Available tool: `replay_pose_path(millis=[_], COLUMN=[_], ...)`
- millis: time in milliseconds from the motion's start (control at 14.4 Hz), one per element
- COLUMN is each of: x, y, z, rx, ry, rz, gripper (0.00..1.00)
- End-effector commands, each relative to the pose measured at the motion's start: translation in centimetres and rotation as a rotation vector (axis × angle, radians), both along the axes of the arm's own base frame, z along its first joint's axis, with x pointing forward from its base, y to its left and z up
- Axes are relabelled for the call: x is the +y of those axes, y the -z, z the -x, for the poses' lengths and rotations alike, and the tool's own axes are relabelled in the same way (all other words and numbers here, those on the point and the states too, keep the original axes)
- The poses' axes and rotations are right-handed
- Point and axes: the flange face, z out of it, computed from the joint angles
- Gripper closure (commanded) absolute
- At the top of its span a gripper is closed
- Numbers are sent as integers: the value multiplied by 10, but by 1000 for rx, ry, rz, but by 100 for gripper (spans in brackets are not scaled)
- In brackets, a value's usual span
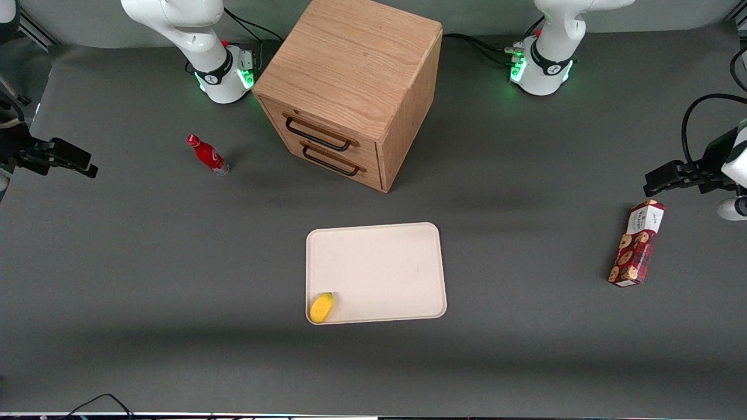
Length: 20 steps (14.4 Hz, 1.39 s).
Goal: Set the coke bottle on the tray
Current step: 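Move the open right gripper down over the red Coca-Cola bottle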
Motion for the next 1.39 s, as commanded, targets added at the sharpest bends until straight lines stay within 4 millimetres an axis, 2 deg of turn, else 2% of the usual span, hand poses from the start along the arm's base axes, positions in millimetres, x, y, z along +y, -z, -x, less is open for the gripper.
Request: replay_pose_path(millis=[0, 278, 556, 694, 764, 903, 972, 1042, 1181, 1319], x=[5, 8, 16, 24, 34, 38, 32, 36, 34, 28], y=[-4, -6, -19, -19, -16, 16, 46, 77, 143, 197], z=[-2, 2, 24, 48, 72, 121, 146, 168, 186, 196], rx=[8, 24, 80, 139, 151, 160, 153, 131, 124, 127], ry=[-18, -25, -39, -55, -63, -49, -24, -24, -18, -4], rz=[11, 12, 15, 7, 11, -36, -48, -35, -23, -19], gripper=[0, 0, 0, 0, 0, 0, 0, 0, 0, 0])
